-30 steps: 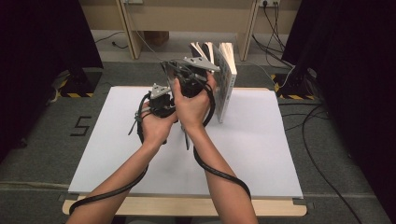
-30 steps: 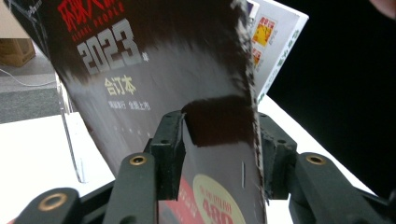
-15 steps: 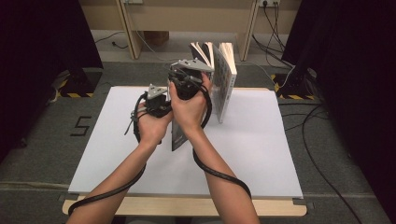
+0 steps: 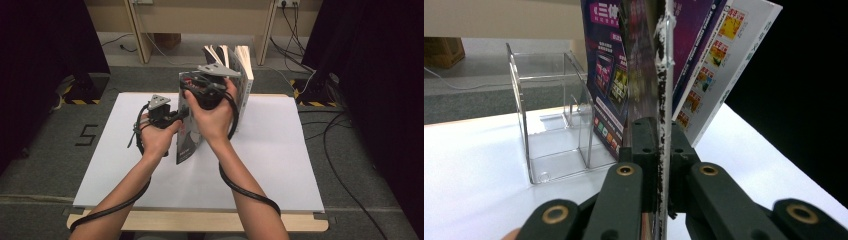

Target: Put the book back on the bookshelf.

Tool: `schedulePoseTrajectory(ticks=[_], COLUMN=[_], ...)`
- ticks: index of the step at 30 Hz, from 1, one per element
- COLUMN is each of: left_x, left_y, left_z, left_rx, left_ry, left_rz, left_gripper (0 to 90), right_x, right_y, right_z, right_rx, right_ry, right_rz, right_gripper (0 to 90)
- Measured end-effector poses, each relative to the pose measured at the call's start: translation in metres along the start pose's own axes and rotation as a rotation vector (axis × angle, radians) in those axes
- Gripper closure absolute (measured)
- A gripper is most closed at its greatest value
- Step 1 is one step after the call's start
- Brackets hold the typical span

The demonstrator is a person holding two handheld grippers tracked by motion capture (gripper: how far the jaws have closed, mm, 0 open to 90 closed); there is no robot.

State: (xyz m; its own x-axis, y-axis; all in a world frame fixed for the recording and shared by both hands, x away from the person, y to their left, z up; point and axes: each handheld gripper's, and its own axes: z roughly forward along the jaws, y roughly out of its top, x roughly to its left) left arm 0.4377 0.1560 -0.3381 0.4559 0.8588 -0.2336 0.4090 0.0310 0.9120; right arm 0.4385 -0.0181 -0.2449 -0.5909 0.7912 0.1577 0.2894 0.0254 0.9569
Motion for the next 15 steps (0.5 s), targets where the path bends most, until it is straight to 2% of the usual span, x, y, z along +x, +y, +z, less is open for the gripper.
schedulePoseTrajectory(ticks=[3, 6, 9, 13, 15], left_x=[0.007, 0.013, 0.019, 0.024, 0.026], left_y=[0.002, 0.005, 0.01, 0.017, 0.02], left_z=[-0.004, -0.007, -0.009, -0.009, -0.008], left_rx=[-0.013, -0.018, -0.024, -0.021, -0.019], left_ry=[-0.001, -0.001, 0.0, -0.026, -0.02], left_rz=[-0.014, -0.015, -0.015, -0.022, -0.008], left_gripper=[86.5, 86.5, 86.5, 86.5, 86.6], right_x=[-0.025, -0.058, -0.088, -0.118, -0.131], right_y=[-0.011, -0.034, -0.068, -0.121, -0.146], right_z=[-0.027, -0.054, -0.079, -0.107, -0.116], right_rx=[-0.02, 0.004, 0.051, 0.123, 0.171], right_ry=[-0.041, -0.107, -0.166, -0.242, -0.271], right_rz=[0.021, 0.074, 0.125, 0.177, 0.214], right_gripper=[57.8, 57.8, 57.7, 57.8, 57.9])
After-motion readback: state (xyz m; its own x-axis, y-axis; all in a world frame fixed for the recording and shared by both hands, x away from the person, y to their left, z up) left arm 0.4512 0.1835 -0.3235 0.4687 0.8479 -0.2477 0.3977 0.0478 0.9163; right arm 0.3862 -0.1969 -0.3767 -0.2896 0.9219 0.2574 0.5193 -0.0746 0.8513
